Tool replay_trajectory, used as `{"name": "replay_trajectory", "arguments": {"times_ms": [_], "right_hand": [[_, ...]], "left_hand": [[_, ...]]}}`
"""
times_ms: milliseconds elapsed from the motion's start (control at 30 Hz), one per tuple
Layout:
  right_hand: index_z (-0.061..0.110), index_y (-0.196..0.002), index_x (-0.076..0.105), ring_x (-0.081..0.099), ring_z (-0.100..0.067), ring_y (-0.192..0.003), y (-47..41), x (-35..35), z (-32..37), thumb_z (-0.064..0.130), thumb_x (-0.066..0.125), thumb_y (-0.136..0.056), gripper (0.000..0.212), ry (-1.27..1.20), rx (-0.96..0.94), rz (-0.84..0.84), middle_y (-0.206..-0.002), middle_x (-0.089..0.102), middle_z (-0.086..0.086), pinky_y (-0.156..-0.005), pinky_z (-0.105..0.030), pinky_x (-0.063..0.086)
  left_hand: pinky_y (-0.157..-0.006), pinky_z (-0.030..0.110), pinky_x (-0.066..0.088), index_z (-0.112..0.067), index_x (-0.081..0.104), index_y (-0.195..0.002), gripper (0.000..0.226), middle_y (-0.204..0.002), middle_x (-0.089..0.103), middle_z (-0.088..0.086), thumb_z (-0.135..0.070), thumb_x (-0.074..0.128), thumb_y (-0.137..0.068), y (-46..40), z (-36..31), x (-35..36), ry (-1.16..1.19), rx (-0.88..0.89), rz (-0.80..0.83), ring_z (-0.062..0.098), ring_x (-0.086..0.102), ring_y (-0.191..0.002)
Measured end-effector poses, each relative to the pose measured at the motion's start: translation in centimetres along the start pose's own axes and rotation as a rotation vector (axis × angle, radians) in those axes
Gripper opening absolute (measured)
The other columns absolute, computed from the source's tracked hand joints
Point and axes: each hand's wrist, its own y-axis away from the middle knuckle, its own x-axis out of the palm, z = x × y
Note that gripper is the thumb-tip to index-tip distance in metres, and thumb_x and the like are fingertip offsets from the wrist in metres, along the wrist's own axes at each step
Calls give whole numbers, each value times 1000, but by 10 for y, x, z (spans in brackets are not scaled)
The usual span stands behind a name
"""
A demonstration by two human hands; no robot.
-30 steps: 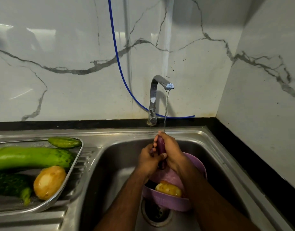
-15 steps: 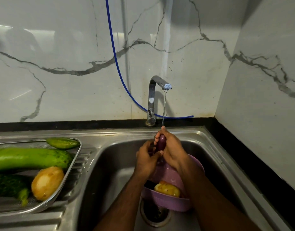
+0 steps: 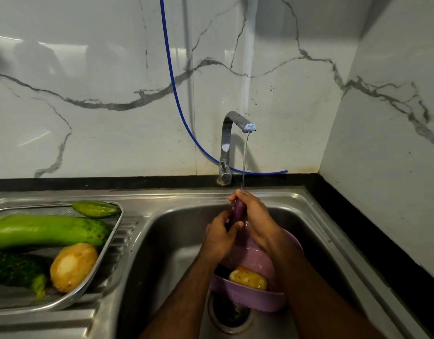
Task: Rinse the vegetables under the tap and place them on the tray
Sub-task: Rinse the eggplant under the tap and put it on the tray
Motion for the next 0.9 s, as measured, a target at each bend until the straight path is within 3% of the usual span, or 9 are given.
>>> {"name": "replay_trajectory", "arguments": {"times_ms": [100,200,300,433,567,633,700,767,900], "right_hand": [[18,-107,68,67,-29,-103,-2,-9,-1,38,54,-104,24,205,36,-22,-110,70,-14,-101,-49,53],[15,-108,69,68,-28,-84,-4,-18,-3,36,62,-101,24,182,54,-84,-105,74,-22,-88,-48,59],[15,-105,70,65,-20,-78,-8,-25,-5,34,67,-98,20,165,23,-199,-98,76,-17,-85,-41,60],[17,-107,69,70,-24,-87,-13,-29,-6,34,62,-101,19,74,15,-273,-103,75,-15,-87,-42,63],[17,-115,68,72,-26,-97,-12,-27,-3,24,52,-107,19,-10,14,-205,-108,73,-14,-76,-33,61],[16,-124,65,71,-29,-104,-10,-27,-5,11,54,-105,22,-83,25,-118,-114,73,-15,-86,-39,62],[20,-131,59,71,-30,-109,-9,-26,-8,-4,58,-98,41,-111,45,-17,-120,71,-15,-95,-46,60],[29,-129,53,72,-30,-107,-7,-24,-10,-16,59,-91,60,-114,65,61,-122,71,-16,-94,-49,59],[29,-126,52,74,-31,-102,-5,-23,-9,-14,64,-89,58,-39,74,59,-120,71,-18,-92,-55,59]], "left_hand": [[-84,47,57,-28,63,-105,26,-98,71,-4,-42,68,-84,-1,-3,-2,17,-5,-93,17,69,-90],[-81,51,58,-25,65,-92,30,-88,74,1,-49,68,-74,3,-6,-3,125,-53,-122,22,71,-84],[-76,44,61,-16,70,-98,23,-90,75,10,-36,59,-95,8,-18,-4,269,-142,-58,30,71,-77],[-53,28,50,-6,68,-107,25,-77,67,10,-19,46,-105,10,-24,-7,484,-246,34,17,60,-58],[-54,26,54,-3,67,-110,16,-80,67,11,-7,54,-100,8,-23,-8,650,-276,-1,15,58,-57],[-54,25,53,-1,66,-109,15,-83,67,14,-1,57,-97,7,-23,-8,684,-256,-43,15,56,-56],[-52,25,52,0,65,-108,14,-83,66,16,2,58,-95,8,-25,-7,701,-239,-65,15,56,-55],[-51,27,52,1,64,-106,13,-80,66,17,4,59,-94,9,-26,-6,690,-222,-77,16,56,-54],[-54,30,52,1,65,-105,15,-77,68,17,5,62,-91,10,-23,-6,650,-197,-74,20,58,-56]]}}
